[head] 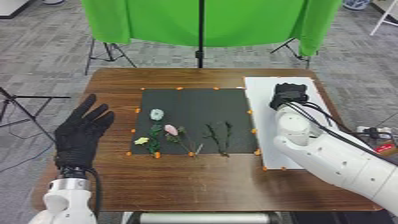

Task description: Arrange flowers

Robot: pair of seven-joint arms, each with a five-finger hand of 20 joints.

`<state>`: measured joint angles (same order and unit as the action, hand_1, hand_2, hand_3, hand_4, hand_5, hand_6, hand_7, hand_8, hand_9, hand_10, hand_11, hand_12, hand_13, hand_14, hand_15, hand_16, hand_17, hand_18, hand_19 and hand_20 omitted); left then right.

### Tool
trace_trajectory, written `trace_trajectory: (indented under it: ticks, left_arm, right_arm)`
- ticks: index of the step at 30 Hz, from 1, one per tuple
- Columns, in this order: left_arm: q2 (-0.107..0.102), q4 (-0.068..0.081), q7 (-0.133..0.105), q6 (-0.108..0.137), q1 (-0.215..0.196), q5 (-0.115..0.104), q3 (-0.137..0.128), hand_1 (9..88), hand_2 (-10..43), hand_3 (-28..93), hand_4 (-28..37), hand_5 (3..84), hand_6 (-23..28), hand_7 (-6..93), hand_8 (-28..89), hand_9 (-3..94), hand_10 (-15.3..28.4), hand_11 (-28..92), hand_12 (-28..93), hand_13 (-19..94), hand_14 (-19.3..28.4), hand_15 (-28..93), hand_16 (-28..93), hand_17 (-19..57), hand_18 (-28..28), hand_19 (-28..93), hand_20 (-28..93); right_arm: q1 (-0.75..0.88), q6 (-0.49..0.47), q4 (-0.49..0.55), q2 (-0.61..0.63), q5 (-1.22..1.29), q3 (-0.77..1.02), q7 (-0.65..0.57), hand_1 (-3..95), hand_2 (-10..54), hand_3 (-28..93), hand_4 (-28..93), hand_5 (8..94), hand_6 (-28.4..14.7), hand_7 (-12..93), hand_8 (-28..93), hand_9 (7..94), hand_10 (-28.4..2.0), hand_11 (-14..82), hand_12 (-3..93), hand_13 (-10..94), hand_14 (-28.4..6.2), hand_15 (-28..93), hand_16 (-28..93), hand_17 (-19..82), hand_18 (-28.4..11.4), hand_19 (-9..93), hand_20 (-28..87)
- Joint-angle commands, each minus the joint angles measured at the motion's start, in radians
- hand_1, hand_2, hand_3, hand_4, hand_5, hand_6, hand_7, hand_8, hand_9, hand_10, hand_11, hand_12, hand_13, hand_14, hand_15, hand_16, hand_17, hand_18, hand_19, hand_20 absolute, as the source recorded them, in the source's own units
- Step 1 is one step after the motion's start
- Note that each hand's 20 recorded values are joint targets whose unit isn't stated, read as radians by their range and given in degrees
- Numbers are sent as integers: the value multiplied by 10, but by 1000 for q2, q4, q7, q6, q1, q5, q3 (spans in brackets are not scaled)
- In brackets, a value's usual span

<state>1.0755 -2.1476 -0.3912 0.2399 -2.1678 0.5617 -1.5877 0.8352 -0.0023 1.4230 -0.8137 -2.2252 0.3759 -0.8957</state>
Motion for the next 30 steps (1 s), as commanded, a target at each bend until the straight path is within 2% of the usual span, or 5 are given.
trace_trajectory:
  ticks: [1, 9, 14, 18, 30]
  left_arm:
    - [7, 3, -1, 2, -13, -6, -2, 244, 74, 803, -250, 385, 93, 151, -104, 373, 204, 281, 114, 276, 277, 570, -89, -63, 273, 583, 215]
    - [16, -1, 21, -6, -20, 7, -16, 244, 74, 803, -250, 385, 93, 150, -104, 373, 204, 282, 115, 277, 277, 570, -89, -63, 273, 583, 215]
    - [18, 0, 19, -9, -17, 7, -11, 244, 74, 803, -250, 385, 93, 151, -104, 373, 204, 281, 114, 277, 277, 570, -90, -63, 272, 583, 215]
    - [20, 4, 30, -21, -2, 15, -3, 244, 75, 802, -250, 385, 93, 151, -105, 373, 204, 281, 115, 277, 277, 570, -90, -63, 272, 583, 215]
    - [25, -4, 52, -12, -4, 19, -20, 244, 73, 805, -248, 386, 94, 151, -104, 373, 202, 282, 115, 276, 277, 571, -89, -64, 272, 583, 215]
  right_arm:
    - [-2, 228, 20, 30, -61, -77, -12, 572, -95, 613, -283, 897, 45, 160, 16, 929, -57, 177, 329, 710, -71, 794, 190, 301, -215, 932, 632]
    - [-23, 392, 194, 17, -98, -80, 35, 599, -95, 610, -283, 919, 30, 155, 24, 937, -60, 232, 308, 746, -66, 794, 205, 328, -224, 932, 649]
    - [32, 343, 258, -77, -151, -23, 136, 597, -95, 624, -283, 922, 24, 154, 26, 937, -62, 236, 304, 749, -67, 793, 211, 332, -228, 932, 655]
    - [33, 286, 283, -86, -184, -17, 64, 549, -95, 692, -283, 911, 20, 154, 39, 934, -63, 218, 325, 730, -72, 799, 217, 324, -227, 932, 652]
    - [282, 81, 406, 94, -41, 308, -41, 367, -95, 793, -283, 590, -22, 145, -122, 635, -179, 356, 164, 540, -162, 855, 137, 233, -230, 932, 672]
